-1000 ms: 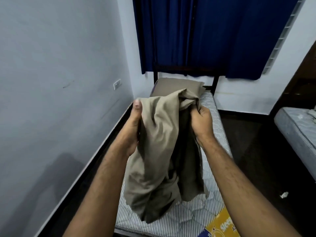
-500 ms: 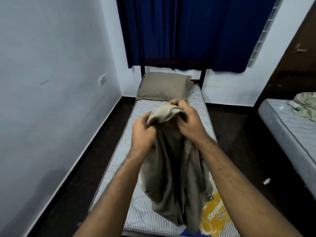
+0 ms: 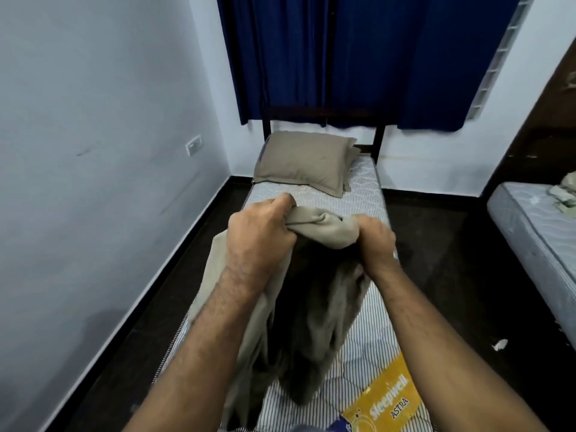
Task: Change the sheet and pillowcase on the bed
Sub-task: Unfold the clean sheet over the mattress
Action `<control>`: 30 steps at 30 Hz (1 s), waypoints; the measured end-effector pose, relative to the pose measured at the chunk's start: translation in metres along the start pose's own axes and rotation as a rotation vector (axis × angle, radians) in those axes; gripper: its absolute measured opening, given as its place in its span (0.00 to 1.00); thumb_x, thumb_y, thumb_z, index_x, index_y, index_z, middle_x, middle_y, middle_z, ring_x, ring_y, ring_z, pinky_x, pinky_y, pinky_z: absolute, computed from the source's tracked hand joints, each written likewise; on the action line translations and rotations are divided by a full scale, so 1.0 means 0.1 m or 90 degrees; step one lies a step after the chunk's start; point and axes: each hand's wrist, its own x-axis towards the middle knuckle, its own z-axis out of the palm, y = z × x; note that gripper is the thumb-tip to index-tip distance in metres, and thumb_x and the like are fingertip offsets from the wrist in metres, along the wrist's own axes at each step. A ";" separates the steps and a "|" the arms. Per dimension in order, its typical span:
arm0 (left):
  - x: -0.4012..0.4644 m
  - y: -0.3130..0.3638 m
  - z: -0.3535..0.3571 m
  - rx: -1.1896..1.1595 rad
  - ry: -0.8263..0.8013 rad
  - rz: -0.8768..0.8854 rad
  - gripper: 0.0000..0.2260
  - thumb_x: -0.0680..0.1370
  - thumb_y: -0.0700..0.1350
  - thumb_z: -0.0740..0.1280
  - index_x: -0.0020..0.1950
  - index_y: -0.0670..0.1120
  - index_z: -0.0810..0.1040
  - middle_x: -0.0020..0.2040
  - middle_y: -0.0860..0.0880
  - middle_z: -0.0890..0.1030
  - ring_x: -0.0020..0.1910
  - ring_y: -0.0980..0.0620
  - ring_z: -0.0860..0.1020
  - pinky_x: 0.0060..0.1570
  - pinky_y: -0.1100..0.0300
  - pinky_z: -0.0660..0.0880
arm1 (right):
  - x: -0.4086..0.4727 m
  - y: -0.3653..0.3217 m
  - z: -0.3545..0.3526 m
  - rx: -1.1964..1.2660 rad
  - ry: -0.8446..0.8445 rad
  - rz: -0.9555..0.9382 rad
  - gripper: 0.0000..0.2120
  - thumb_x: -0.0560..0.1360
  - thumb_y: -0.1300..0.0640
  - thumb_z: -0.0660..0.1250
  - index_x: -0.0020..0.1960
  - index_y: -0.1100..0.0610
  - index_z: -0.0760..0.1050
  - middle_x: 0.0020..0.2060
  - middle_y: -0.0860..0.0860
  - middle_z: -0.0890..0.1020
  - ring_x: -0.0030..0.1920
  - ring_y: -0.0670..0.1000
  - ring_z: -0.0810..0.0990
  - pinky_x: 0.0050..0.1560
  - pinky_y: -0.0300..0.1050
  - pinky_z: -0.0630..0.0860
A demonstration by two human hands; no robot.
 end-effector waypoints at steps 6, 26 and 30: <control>0.13 -0.13 -0.06 -0.137 -0.446 -0.166 0.09 0.69 0.55 0.70 0.44 0.52 0.80 0.40 0.49 0.83 0.46 0.46 0.82 0.42 0.55 0.76 | 0.36 -0.15 -0.06 0.115 -0.030 0.030 0.11 0.83 0.55 0.58 0.62 0.57 0.73 0.52 0.59 0.82 0.56 0.64 0.81 0.51 0.52 0.76; -0.43 -0.52 0.79 -1.022 -0.337 -0.851 0.19 0.82 0.51 0.59 0.45 0.39 0.82 0.36 0.40 0.84 0.36 0.45 0.84 0.36 0.56 0.82 | -0.32 -0.30 0.20 0.705 -0.791 -0.358 0.19 0.74 0.80 0.59 0.58 0.66 0.80 0.52 0.54 0.85 0.56 0.50 0.82 0.60 0.43 0.77; -0.27 -0.31 0.69 -1.028 -0.251 -0.732 0.15 0.80 0.38 0.63 0.38 0.41 0.87 0.38 0.43 0.85 0.36 0.49 0.84 0.41 0.57 0.83 | -0.26 -0.25 0.35 0.910 -0.479 0.071 0.10 0.84 0.58 0.60 0.60 0.54 0.79 0.53 0.56 0.85 0.47 0.51 0.84 0.45 0.45 0.81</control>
